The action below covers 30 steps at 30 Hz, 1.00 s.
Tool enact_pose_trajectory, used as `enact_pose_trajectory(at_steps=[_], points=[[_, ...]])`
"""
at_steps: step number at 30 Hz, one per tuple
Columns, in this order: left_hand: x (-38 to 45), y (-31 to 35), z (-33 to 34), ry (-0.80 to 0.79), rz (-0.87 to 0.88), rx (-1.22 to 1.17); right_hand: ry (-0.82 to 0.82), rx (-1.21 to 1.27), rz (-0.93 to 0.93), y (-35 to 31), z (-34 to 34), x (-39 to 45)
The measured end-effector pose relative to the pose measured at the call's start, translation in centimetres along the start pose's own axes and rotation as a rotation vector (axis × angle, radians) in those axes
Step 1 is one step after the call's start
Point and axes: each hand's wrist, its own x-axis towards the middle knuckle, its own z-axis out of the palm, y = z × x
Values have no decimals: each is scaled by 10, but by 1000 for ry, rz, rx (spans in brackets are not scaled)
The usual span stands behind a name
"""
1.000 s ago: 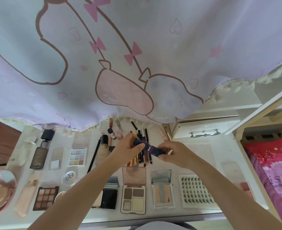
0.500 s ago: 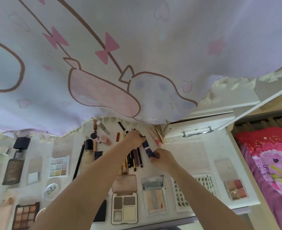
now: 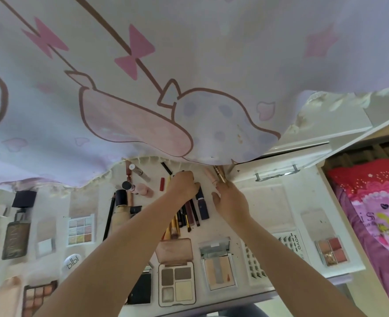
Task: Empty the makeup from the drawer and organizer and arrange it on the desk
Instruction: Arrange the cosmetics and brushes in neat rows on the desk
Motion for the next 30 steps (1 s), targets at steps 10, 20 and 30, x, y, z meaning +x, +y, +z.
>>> enact_pose_trajectory(at_steps=[10,20,30], points=[[-30,-12,-12,87,34,-127,-84,-158,43,-16,-4,13],[-87,-4,-26,15,479,-157,-208,87,-341,-9,-71,-63],[-171,-4,-55,228,352,-311,-158,-66,-528,-22,-132,-129]])
